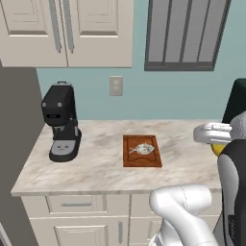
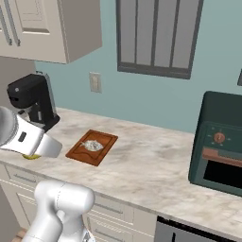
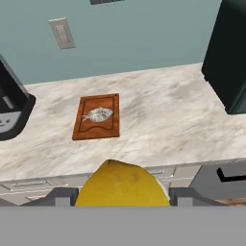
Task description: Retrieve a lemon from the fridge and place it on the cutting board with the fish.
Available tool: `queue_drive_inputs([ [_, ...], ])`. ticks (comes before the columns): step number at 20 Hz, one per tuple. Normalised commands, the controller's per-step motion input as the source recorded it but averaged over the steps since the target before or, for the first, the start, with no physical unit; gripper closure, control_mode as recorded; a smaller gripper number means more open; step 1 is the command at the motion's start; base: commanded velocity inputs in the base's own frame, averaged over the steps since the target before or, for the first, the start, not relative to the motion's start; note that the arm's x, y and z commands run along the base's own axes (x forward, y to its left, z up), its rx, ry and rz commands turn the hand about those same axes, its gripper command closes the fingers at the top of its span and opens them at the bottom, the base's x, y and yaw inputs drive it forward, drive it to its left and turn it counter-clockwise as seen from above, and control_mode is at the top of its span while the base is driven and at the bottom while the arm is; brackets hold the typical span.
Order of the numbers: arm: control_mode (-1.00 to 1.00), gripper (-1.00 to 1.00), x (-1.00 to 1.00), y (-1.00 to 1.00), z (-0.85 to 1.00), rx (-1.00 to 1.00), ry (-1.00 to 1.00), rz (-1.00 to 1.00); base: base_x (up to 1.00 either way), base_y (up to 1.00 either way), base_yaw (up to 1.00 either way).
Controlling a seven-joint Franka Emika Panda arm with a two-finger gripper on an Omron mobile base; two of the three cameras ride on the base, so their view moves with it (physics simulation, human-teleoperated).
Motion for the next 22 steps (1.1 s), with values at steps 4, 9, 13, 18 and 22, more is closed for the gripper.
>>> queue_drive_inputs([
  [4,1.00,1.00,0.00,0.00,0.00,0.00,0.00,0.00,0.00,0.00,0.00],
  [9,1.00,1.00,0.00,0.00,0.00,0.00,0.00,0.00,0.00,0.00,0.00],
  [13,-1.00,1.00,0.61,0.14,-0.29,0.00,0.05,0.00,0.00,0.00,0.00],
  [18,-1.00,1.00,0.65,0.10,-0.36,0.00,0.13,0.02,0.00,0.00,0.00],
  [22,-1.00,1.00,0.67,-0.05,-0.55,0.04,0.03,0.08,0.00,0.00,0.00],
])
